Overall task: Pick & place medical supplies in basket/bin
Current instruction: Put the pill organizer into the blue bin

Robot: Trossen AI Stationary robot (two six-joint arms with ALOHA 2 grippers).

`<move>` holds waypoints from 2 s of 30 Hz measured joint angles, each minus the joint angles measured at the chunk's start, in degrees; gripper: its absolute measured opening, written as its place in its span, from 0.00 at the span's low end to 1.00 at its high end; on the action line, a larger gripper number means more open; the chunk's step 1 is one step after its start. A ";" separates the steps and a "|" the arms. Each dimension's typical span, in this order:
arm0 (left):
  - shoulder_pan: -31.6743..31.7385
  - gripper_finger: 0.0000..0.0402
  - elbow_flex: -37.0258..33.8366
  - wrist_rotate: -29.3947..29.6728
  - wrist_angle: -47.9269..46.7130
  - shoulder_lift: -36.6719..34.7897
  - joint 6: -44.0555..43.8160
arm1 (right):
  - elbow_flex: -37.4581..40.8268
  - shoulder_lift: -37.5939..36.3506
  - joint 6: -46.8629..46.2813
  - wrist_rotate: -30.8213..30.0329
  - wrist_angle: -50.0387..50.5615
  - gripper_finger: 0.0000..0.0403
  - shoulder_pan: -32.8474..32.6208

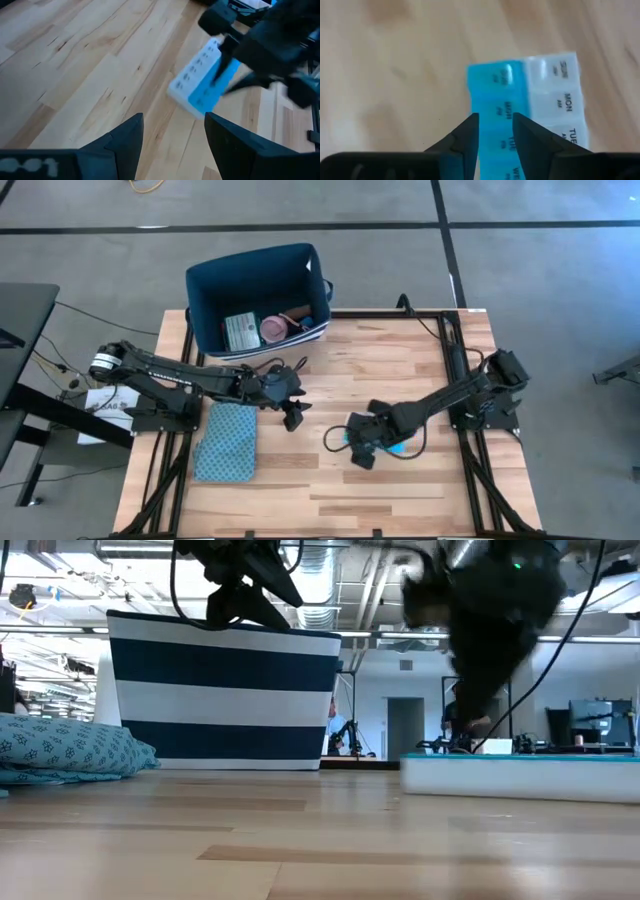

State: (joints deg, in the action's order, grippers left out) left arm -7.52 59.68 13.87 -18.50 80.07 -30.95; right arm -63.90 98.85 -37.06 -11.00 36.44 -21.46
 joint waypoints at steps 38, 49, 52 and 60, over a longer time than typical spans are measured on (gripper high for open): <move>3.93 0.50 0.07 -5.80 14.93 4.57 16.56 | 4.80 -1.53 -43.89 -18.63 25.72 0.05 -17.72; 4.94 0.50 0.07 -10.40 16.89 9.08 20.27 | 5.38 -1.55 -38.99 -14.54 21.21 0.01 -16.54; 4.91 0.50 -0.01 -14.35 18.51 13.01 20.20 | 7.10 -1.57 -38.93 -13.22 17.65 0.00 -16.54; 5.28 0.50 0.00 -17.02 23.28 15.71 21.23 | 9.42 -2.31 -39.12 -14.72 15.65 0.00 -16.56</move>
State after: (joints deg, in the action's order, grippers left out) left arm -2.24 59.68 -3.15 4.79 95.78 -9.72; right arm -54.48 96.54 -76.18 -25.72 52.09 -38.02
